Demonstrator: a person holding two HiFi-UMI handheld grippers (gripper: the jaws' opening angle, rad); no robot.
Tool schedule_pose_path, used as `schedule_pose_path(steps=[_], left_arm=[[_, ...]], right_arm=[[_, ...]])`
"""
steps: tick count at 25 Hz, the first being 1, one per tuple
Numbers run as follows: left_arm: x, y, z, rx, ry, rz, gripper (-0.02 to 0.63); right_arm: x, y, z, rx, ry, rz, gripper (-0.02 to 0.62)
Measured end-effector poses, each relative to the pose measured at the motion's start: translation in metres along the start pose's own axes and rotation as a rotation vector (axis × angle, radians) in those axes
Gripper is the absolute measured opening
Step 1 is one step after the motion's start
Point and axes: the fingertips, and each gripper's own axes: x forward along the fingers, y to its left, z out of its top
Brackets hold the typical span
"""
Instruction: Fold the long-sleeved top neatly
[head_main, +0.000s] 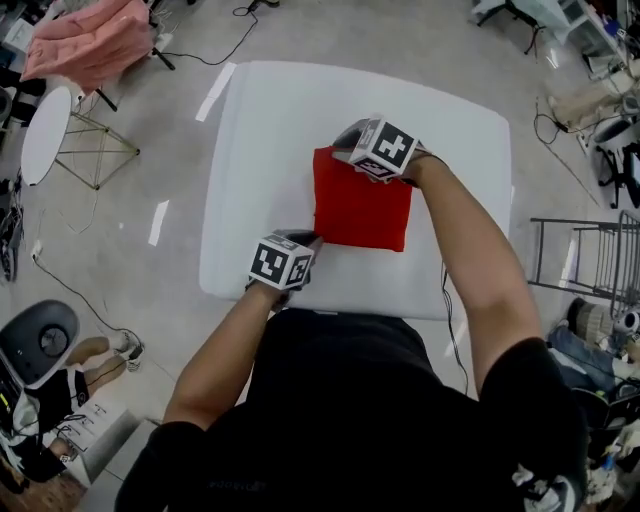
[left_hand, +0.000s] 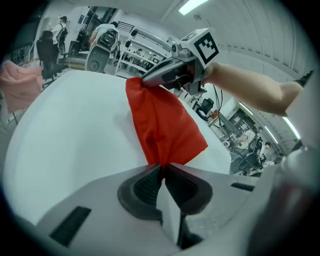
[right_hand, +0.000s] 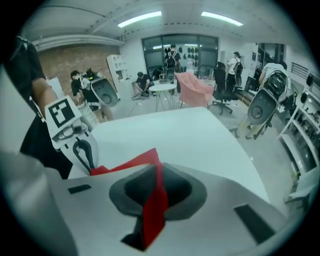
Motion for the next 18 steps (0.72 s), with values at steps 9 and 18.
schedule_pose_path(steps=[9,18], left_arm=[[-0.015,0.044,0.01,-0.119,-0.042,0.101,0.021],[-0.015,0.056,0.009,-0.26,-0.063,0.073,0.022]], right_arm=[[-0.002,-0.042,0.006,0.289,-0.193,-0.154,0.044],[0.035,-0.062,-0.006,0.367,-0.082,-0.175,0.149]])
